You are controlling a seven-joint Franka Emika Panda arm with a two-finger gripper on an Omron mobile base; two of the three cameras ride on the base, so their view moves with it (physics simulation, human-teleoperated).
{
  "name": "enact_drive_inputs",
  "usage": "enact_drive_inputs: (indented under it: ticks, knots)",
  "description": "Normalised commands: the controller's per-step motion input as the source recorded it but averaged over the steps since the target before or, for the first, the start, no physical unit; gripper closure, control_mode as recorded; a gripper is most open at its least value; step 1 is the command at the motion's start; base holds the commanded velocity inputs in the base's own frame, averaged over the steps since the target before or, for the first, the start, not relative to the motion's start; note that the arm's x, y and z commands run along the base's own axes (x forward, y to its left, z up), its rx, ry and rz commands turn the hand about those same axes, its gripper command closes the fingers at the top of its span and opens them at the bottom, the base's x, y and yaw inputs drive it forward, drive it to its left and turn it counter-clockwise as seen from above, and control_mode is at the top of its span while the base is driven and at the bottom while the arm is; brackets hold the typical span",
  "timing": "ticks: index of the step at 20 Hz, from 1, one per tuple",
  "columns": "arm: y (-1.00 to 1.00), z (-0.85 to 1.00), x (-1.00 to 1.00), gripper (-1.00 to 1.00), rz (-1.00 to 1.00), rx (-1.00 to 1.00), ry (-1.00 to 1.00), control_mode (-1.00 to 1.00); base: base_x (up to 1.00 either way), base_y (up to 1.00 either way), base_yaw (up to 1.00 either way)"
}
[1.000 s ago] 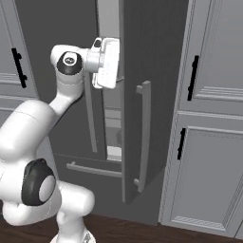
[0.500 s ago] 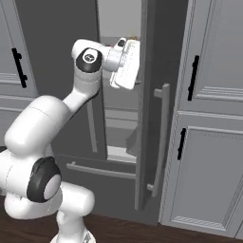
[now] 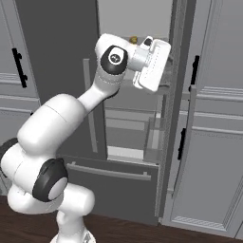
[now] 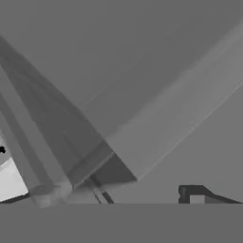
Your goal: Take the strawberry from the fridge and place it on top of the pancake, located on the dining counter.
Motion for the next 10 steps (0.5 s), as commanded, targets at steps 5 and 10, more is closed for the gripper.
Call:
enact_drive_inputs:
  ticks: [5, 10]
  knots:
    - [0.79, 0.00, -0.20, -1.00, 0.03, -0.17, -0.04, -1.00, 0.00, 0.00, 0.00]
    - [1.00, -0.09, 0.04, -1.00, -0.06, -0.11, -0.22, -1.00, 0.00, 0.00, 0.00]
